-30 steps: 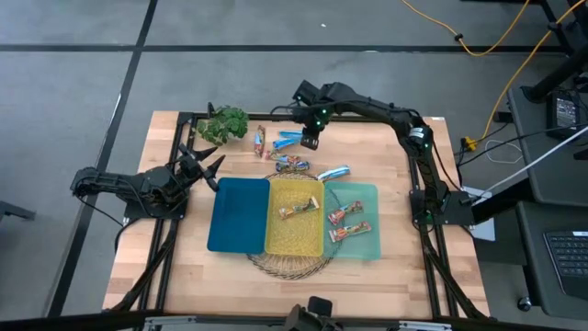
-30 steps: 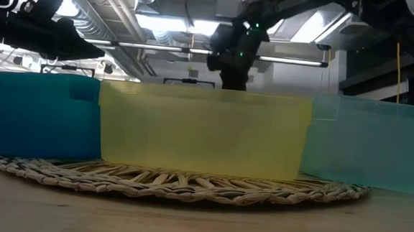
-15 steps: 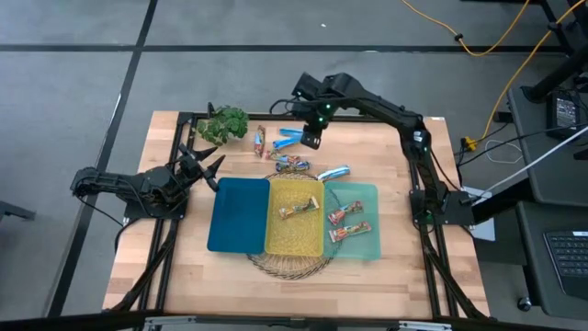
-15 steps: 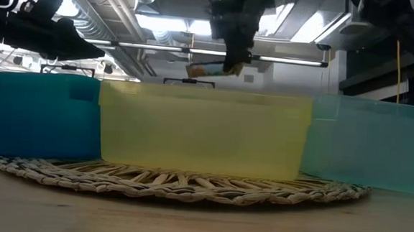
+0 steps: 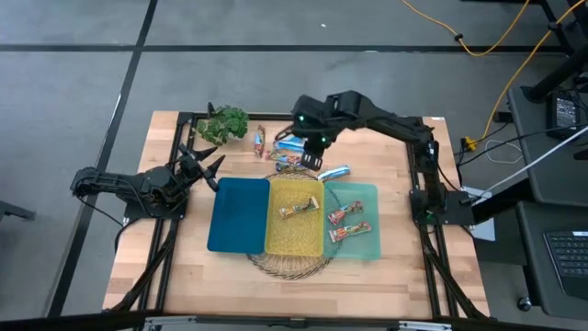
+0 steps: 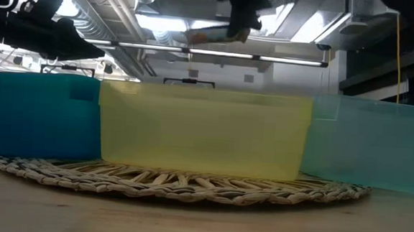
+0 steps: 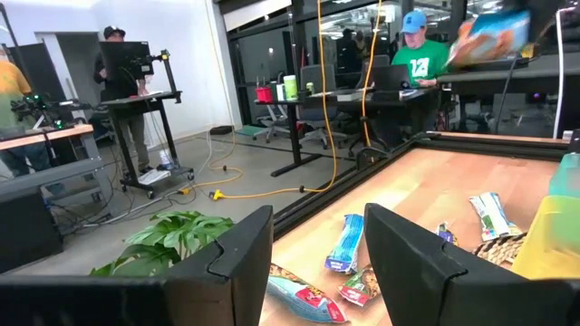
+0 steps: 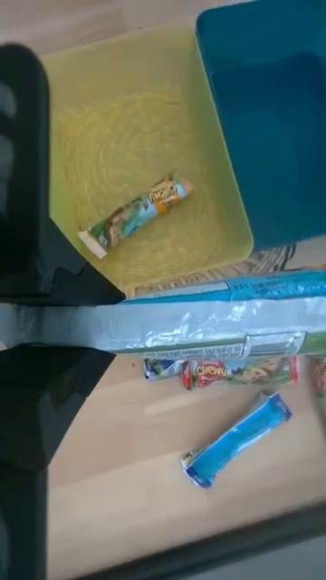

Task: Pick and place Granola Bars by type
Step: Put the yellow granola bar into the yellow bin

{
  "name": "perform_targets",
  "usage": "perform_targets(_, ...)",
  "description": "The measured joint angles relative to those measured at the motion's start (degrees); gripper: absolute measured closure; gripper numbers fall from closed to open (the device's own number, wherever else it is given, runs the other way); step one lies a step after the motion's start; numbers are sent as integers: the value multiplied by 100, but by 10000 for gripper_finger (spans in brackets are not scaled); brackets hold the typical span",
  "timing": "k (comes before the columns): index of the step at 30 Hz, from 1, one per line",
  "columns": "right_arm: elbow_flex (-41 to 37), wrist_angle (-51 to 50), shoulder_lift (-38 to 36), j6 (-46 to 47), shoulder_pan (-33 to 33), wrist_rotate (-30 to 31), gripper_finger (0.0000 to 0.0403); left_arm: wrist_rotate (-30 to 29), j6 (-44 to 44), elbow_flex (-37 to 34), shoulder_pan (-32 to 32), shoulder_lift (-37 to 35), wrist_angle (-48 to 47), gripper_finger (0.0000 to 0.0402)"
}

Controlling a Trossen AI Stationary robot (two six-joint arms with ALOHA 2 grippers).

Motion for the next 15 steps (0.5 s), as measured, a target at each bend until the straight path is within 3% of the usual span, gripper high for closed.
perform_targets(10, -25, -7, -114, 161, 924, 572, 348, 0, 0, 0, 0, 0, 0, 233)
perform_targets(15, -698, 214, -104, 254, 1171, 574, 348, 1, 0, 0, -1, 0, 0, 233)
